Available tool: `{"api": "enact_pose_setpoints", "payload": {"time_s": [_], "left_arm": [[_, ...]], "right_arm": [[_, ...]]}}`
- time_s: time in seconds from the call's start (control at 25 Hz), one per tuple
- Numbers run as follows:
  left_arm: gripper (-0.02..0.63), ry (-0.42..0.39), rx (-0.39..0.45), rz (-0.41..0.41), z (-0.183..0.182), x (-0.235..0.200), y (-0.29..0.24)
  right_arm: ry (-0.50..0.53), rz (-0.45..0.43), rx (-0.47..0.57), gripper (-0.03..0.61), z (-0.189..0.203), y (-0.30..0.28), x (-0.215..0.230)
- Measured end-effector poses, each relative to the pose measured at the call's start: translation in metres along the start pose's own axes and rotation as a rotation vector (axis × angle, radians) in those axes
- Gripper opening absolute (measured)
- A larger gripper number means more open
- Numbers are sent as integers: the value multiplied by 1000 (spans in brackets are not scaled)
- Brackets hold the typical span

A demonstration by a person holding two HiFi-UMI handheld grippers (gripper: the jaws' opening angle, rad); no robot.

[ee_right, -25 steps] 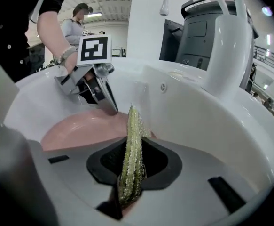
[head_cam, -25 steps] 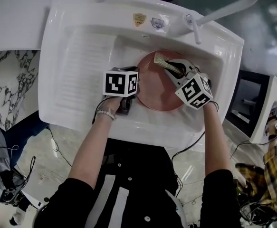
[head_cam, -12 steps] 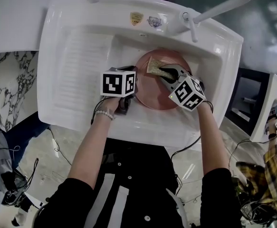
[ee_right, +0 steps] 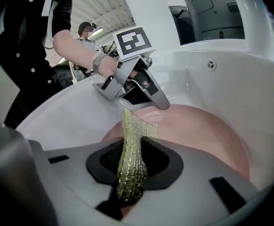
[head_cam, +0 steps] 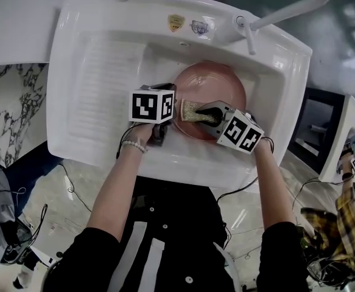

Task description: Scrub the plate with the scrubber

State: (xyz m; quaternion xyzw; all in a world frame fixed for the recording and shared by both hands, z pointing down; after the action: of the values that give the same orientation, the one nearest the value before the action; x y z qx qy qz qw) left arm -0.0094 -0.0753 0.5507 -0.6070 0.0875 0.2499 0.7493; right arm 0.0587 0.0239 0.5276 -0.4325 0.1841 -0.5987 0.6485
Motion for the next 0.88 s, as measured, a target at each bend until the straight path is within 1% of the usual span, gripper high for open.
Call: {"api": "enact_pose_setpoints", "payload": {"time_s": [0.24,0.44,0.6,0.68,0.76,0.8,0.88], "left_arm": [[17,2,2,-2,0,-1,0],[17,0,2,-2,-1,0,0],[17,3,5,-6,1,0,0],[17,-1,9,-3,0,2,-1],[17,-4,11,-4,-1,1,0],[17,-4,12,-5,-1,0,0],[17,-3,12,-5,-1,0,0]], "right_arm": [[-34,-170,-27,80,-2,-3,-22],[-37,-245,-48,80,-4,-3,-33],[-17,-270,-55,78,-8,3,-37],[-27,-249,-32,78,-12,11,-30],[-48,-175,11,78,-19,19,-13],[-51,-114,20,78,-19,23,-2],[-44,43,8,78,-13,29,24]]}}
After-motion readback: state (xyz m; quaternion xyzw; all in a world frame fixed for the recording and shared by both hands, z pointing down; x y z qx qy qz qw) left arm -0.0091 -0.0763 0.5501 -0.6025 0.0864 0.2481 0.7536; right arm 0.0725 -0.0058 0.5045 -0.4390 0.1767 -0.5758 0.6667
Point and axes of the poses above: the fingertips, and each gripper's own axes: y backward along the fingers, x to its right, z out of its underside, the point moved 1 cm from there along y, backward along the fingers, and after that the axes turned 8 degrees about -x, right-handed, at the moved point
